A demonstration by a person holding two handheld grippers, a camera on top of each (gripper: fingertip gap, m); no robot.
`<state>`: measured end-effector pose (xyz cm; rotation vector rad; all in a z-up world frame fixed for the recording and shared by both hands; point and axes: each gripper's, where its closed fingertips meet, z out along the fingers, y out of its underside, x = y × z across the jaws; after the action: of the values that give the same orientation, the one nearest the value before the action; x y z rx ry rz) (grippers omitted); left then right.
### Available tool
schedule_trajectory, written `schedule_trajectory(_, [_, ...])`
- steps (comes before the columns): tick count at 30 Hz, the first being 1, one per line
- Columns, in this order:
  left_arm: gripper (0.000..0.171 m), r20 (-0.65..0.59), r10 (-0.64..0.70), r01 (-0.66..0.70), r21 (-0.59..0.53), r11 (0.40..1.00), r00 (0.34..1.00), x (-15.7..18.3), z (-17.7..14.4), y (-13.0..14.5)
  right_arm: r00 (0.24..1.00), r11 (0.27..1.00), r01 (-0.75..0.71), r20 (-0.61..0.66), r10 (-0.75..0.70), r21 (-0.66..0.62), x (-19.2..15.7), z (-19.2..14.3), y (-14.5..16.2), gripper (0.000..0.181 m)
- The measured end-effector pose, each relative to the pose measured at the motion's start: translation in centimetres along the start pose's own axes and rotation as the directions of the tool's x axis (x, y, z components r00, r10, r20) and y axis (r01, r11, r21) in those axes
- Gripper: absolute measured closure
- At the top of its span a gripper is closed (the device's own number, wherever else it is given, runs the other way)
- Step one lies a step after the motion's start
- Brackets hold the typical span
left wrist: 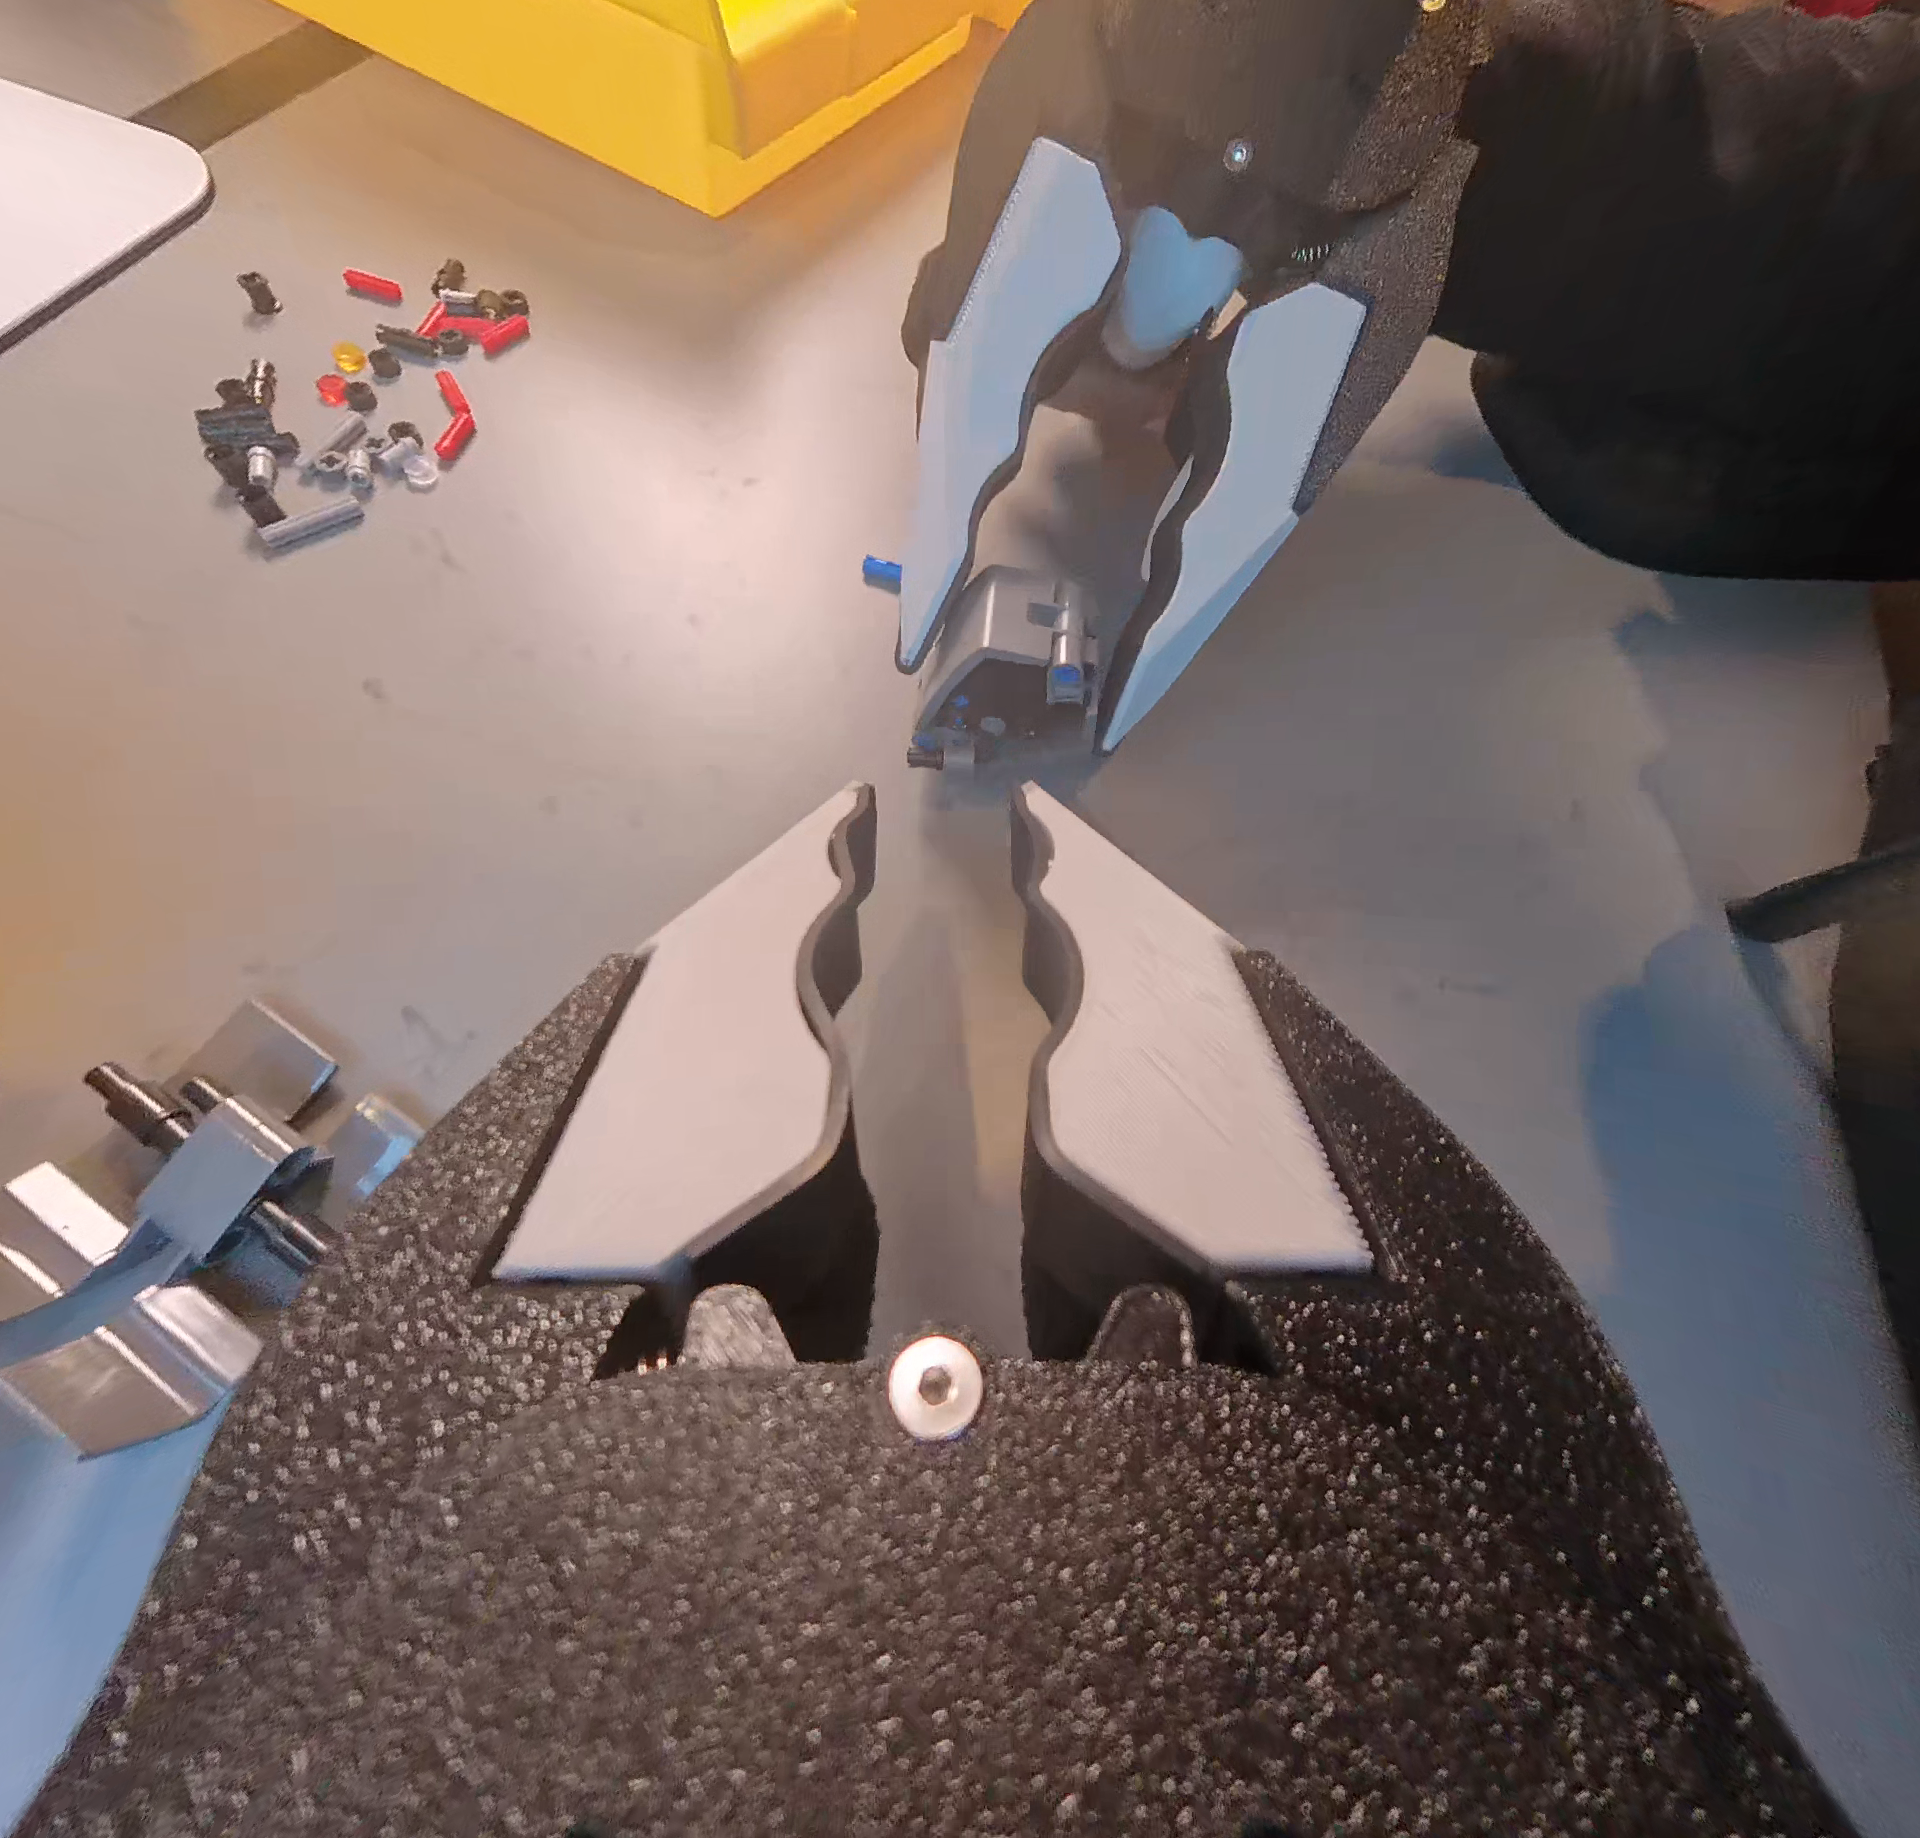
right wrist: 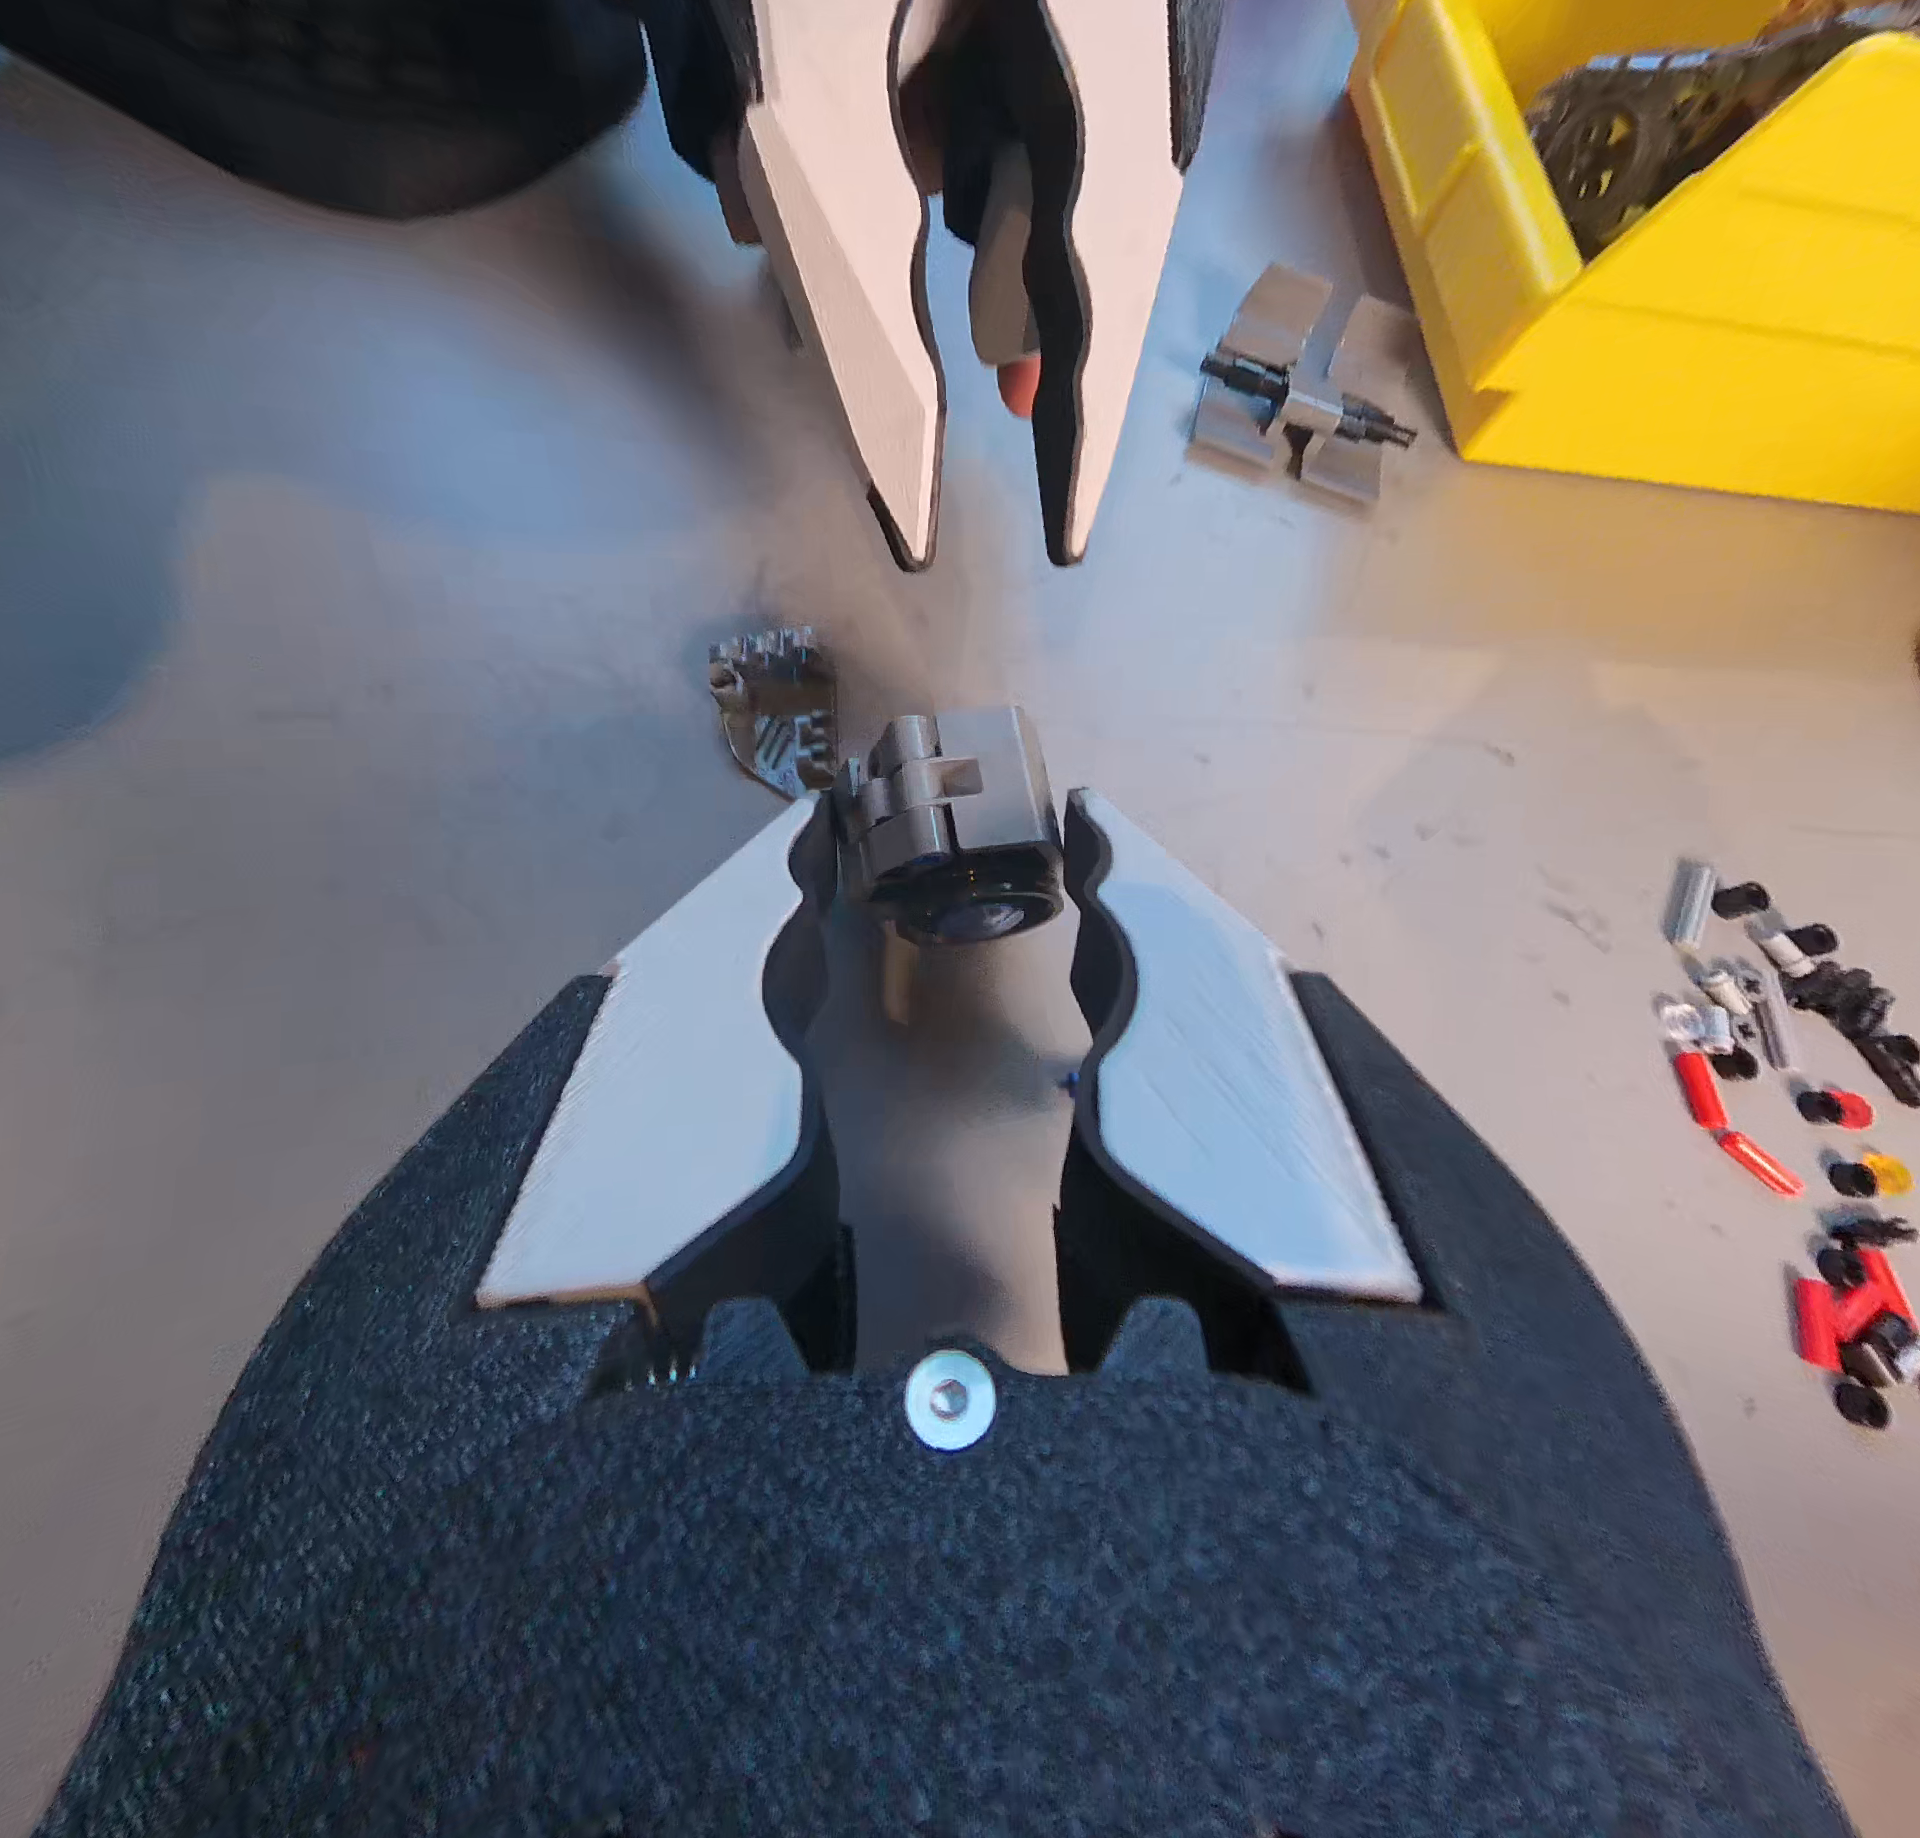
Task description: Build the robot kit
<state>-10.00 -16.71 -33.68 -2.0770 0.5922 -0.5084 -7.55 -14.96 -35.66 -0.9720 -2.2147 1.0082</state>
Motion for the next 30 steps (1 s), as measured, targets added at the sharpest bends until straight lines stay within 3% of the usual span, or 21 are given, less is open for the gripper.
schedule_trajectory(7, [0.147, -0.006, 0.008, -0.008, -0.035, 0.999, 1.0, 0.2, 0.0, 0.8, 0.999, 0.997, 0.043, -0.014, -0.044, -0.061, 0.2, -0.1, 0.6, 0.137])
schedule_trajectory(18, [0.146, -0.008, -0.017, 0.017, 0.01, 1.0, 1.0, 0.2, -0.6, 0.4, 0.997, 0.996, 0.057, -0.04, -0.06, -0.069, 0.2, -0.8, 0.1, 0.132])
schedule_trajectory(30, [0.131, 0.019, -0.024, 0.024, 0.026, 0.999, 1.0, -0.4, -1.4, 0.3, 0.996, 0.995, 0.06, -0.06, -0.065, -0.082, 0.1, -1.2, -0.1, 0.139])
